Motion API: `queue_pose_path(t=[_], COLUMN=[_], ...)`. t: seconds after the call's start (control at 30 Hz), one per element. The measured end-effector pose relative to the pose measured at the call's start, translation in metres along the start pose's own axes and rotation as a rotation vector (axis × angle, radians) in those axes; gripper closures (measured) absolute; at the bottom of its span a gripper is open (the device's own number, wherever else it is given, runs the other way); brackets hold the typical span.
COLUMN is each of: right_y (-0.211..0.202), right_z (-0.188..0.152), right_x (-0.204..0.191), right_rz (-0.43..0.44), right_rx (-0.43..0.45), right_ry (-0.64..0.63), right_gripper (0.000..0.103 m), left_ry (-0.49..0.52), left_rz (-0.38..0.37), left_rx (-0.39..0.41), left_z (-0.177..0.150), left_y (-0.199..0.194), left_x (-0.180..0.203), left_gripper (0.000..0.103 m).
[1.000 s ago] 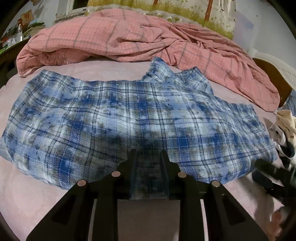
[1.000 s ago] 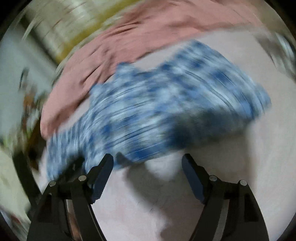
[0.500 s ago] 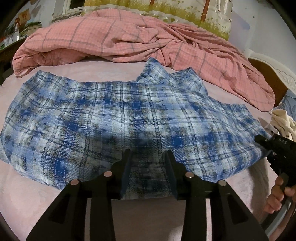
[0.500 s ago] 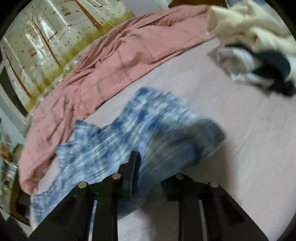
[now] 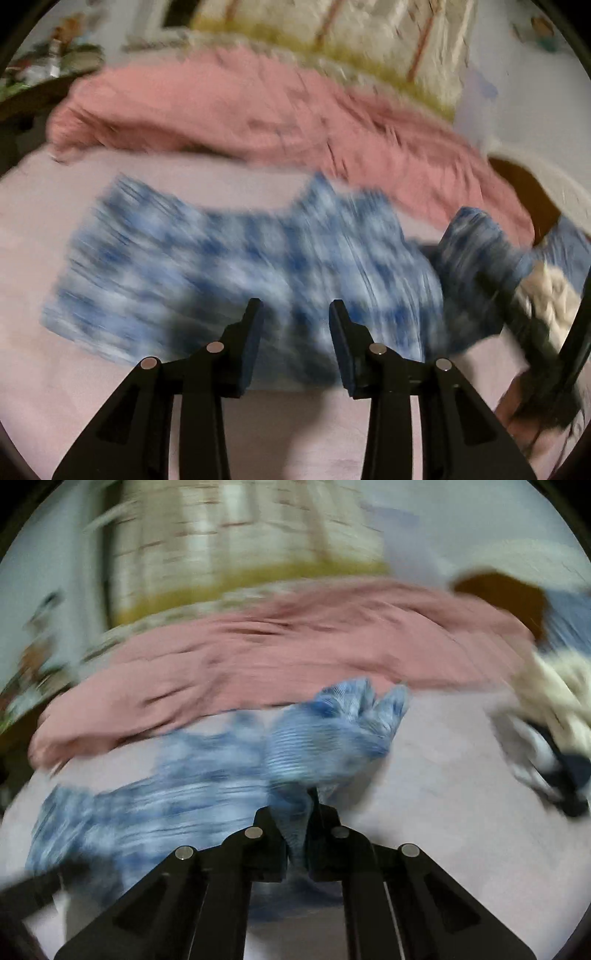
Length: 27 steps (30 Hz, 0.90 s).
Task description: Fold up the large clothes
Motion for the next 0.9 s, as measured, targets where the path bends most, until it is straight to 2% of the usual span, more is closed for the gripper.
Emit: queue_pose_path(t=[0.07, 0.13, 0.2, 0.27, 0.43, 0.5, 0.53, 0.57, 0.6, 0.63, 0.77, 0.83, 0.9], right_y=[0.001, 0.007, 0.025, 0.032, 0.026, 0.016, 0.009, 0.005, -0.001, -0.004, -0.021, -0.025, -0.023], right_z=[-0.01, -0.03, -0.053, -0.055, -0.049, -0.047, -0.046, -0.046, -0.047, -0.047, -0.038, -0.025, -0.02], right_x=[-0.038, -0.073, -0.087, -0.085, -0.07, -0.068, -0.068, -0.068, -0.068, -0.067, -0.054, -0.035, -0.016], right_rz=[0.081, 0.155, 0.142, 0.132, 0.202, 0.259, 0.314, 0.354, 0.4, 0.407, 0.332, 0.225, 0.082], right_rx=[-0.028, -0.087, -0.179, -0.202, -0.21, -0.215, -0.215, -0.224, -0.239, -0.236, -0.172, -0.121, -0.081], right_ry=[-0.088, -0.192, -0.261, -0.251, -0.15, -0.099, -0.062, -0.042, -0.025, -0.022, -0.017, 0.01, -0.01], right_gripper=[0.095, 0.095, 0.095, 0.094, 0.09, 0.083, 0.072, 0.055, 0.047, 0.043, 0.043, 0.043, 0.051], left_ry=[-0.011, -0.018, -0.046, -0.07, -0.05, -0.043, -0.043, -0.043, -0.042, -0.037, -0.017, -0.015, -0.018], left_rz=[0.065, 0.121, 0.13, 0.107, 0.08, 0.064, 0.052, 0.044, 0.045, 0.051, 0.051, 0.008, -0.07], left_rx=[0.075, 0.11, 0.111, 0.083, 0.021, 0.004, -0.002, -0.006, -0.007, -0.006, 0.008, 0.015, 0.01], left_z=[0.016, 0.024, 0.026, 0.023, 0.013, 0.008, 0.006, 0.005, 0.004, 0.004, 0.004, 0.004, 0.002], left_y=[-0.021, -0.031, -0.032, -0.025, -0.003, 0.002, 0.004, 0.005, 0.005, 0.005, 0.004, 0.003, 0.005], left_x=[-0.024, -0.043, -0.055, -0.06, -0.052, -0.045, -0.043, -0.042, -0.04, -0.04, -0.036, -0.029, -0.018], left_gripper=[0.068, 0.068, 0.068, 0.068, 0.067, 0.066, 0.065, 0.063, 0.063, 0.063, 0.062, 0.06, 0.053])
Point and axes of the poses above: each gripper's, at about its wrist camera, not at the fingertips, and y roughly the way its jaws point, x to its right, z to its top, the point moved 8 cm from there along y, roughly the way its jaws point, and after that the axes turned 1 degree about y, right-handed, at the moved point
